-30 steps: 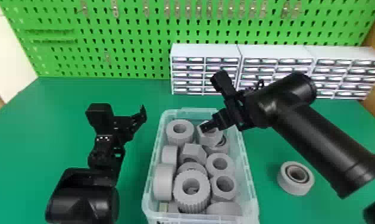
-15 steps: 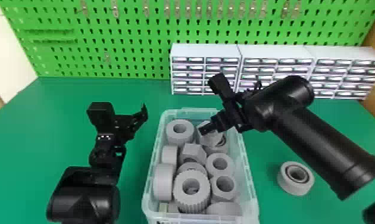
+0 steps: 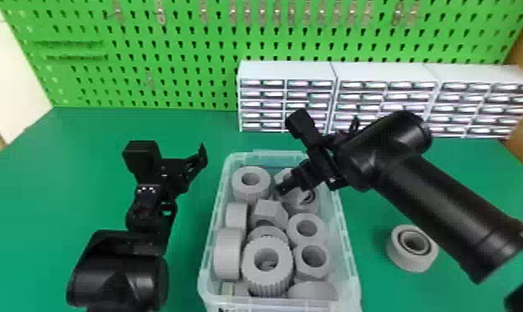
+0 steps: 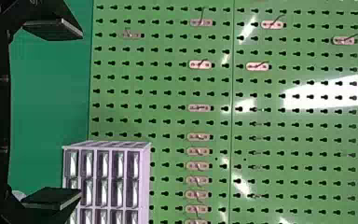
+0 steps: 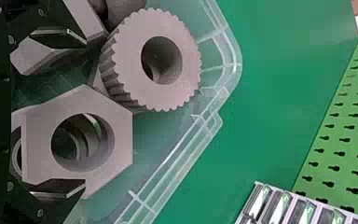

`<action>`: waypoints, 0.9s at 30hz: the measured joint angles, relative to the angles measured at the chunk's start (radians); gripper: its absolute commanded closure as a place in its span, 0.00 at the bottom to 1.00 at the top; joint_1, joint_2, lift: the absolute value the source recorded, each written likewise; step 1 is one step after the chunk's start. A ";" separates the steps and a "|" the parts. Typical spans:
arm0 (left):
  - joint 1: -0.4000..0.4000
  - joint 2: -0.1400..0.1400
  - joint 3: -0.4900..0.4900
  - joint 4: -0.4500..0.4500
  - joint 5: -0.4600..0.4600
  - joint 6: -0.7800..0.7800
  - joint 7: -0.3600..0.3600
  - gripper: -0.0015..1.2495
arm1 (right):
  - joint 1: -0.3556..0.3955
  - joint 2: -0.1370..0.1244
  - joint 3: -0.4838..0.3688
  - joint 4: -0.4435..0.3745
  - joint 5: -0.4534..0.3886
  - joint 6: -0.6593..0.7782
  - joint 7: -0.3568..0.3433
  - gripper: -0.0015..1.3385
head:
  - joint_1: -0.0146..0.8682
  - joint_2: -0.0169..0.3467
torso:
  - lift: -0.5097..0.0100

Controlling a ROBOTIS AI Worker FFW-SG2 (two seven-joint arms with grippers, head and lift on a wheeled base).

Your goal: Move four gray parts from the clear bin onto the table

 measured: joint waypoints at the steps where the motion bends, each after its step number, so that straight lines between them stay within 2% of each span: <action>1: 0.000 0.000 0.000 0.000 0.000 0.000 0.000 0.08 | 0.000 0.000 0.003 0.001 0.001 -0.003 0.002 0.17 | 0.80 0.24 | 0.88; 27: -0.014 0.000 -0.005 0.006 0.000 0.000 0.000 0.08 | 0.004 -0.004 0.076 0.032 0.056 -0.120 0.061 0.16 | 0.80 0.24 | 0.88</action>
